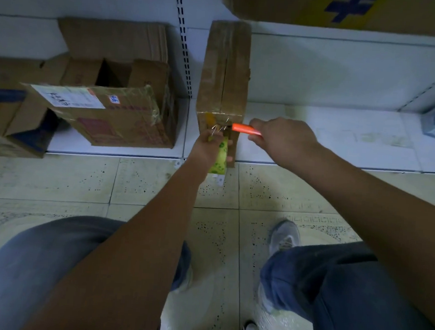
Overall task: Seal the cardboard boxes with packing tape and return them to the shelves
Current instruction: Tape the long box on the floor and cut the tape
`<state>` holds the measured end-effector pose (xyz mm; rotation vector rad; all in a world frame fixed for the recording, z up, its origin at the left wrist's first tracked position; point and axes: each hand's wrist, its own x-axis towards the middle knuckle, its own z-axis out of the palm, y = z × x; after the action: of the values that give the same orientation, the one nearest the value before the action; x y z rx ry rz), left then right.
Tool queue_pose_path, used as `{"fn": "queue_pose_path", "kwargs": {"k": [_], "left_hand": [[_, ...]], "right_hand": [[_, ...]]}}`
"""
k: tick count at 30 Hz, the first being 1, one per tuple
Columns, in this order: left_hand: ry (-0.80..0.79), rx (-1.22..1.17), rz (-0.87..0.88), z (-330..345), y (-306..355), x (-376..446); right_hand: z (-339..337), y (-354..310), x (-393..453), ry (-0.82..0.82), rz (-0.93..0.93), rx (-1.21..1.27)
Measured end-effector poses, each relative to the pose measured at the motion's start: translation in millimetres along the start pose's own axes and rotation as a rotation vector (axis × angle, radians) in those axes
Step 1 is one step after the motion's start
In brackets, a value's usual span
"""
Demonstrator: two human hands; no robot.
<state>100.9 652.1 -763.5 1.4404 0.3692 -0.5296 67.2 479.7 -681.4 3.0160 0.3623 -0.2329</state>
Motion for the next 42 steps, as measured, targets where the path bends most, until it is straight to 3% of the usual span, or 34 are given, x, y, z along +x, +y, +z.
{"fn": "queue_pose_path", "kwargs": {"k": [5,11,15,20,23,26,32,34,36,38,42], "left_hand": [[-0.049,0.106,-0.009,8,6,0],[-0.065,0.176,0.038,14,4,-10],[-0.052,0.138,0.059,12,1,-8],[-0.057,0.092,-0.049,-4,-1,-16],[-0.158,0.15,-0.038,0,7,-23],[-0.114,0.146,-0.01,1,16,-30],[-0.087,0.135,0.061,-7,41,-79],[-0.121,0.158,0.075,-7,51,-102],[-0.17,0.199,0.121,-7,56,-122],[-0.226,0.227,0.155,-7,62,-146],[-0.316,0.354,0.197,-8,72,-185]], "right_hand": [[-2,10,-18,-0.031,0.122,-0.03],[-16,-6,-18,0.09,0.032,0.012],[-7,-13,-6,-0.044,0.071,0.055],[-11,52,-34,-0.155,0.216,-0.025],[-16,65,-40,-0.175,0.143,0.252],[-24,42,-26,-0.052,0.073,0.355],[-36,8,-43,0.038,0.201,0.55],[-43,-9,-55,0.089,0.272,0.762],[-51,-30,-68,0.142,0.343,1.155],[-57,-52,-82,0.082,0.392,1.463],[-55,-73,-100,0.065,0.485,1.606]]}}
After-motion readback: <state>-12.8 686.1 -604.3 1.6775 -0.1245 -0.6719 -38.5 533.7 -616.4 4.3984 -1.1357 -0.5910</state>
